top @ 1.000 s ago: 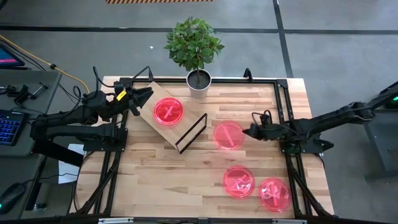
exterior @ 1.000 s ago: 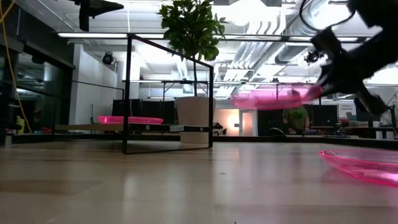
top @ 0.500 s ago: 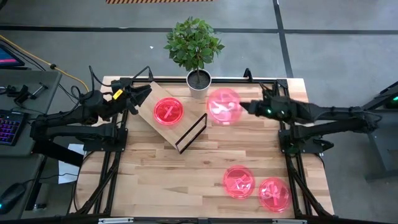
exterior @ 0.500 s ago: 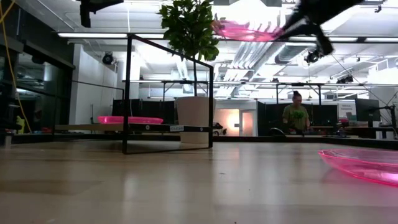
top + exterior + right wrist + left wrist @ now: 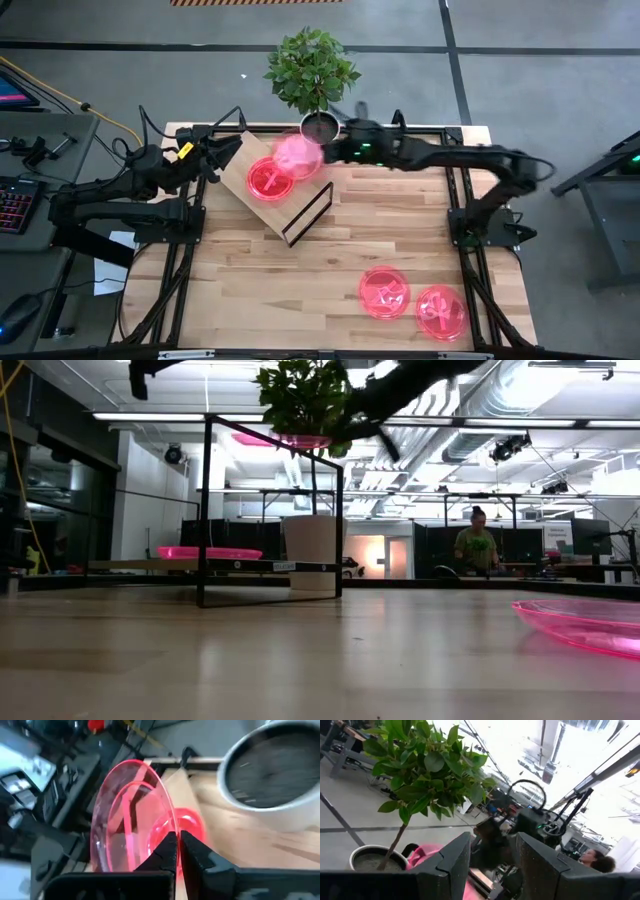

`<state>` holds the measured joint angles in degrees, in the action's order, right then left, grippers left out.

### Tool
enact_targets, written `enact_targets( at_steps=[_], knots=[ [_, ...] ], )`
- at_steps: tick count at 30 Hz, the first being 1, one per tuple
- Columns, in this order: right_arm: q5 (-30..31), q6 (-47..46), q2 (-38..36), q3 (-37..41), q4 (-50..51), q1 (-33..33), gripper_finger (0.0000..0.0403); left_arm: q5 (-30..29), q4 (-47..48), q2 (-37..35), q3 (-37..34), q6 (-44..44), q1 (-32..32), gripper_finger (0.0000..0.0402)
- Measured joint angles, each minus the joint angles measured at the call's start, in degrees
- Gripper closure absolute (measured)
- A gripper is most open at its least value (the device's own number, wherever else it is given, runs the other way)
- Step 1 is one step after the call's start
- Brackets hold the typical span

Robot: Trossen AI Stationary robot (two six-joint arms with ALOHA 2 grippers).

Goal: Place and stack plates onto a shelf
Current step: Stack the pink plate on top of the pink plate on the shelf

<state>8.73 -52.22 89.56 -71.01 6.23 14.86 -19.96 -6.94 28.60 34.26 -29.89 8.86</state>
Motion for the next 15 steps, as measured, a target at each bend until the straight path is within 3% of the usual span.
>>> enact_targets(
  at_steps=[5, 15],
  knots=[
    [-3.39, 1.93, 11.98, -10.84, 2.85, -0.72, 0.0403, -0.01, -0.32, 0.0, 0.0, 0.02, 0.0, 0.025],
    [-0.44, 3.8, 25.9, -25.32, 9.22, -0.65, 0.0403, -0.01, -0.3, 0.0, 0.0, 0.0, 0.0, 0.025]
  ],
)
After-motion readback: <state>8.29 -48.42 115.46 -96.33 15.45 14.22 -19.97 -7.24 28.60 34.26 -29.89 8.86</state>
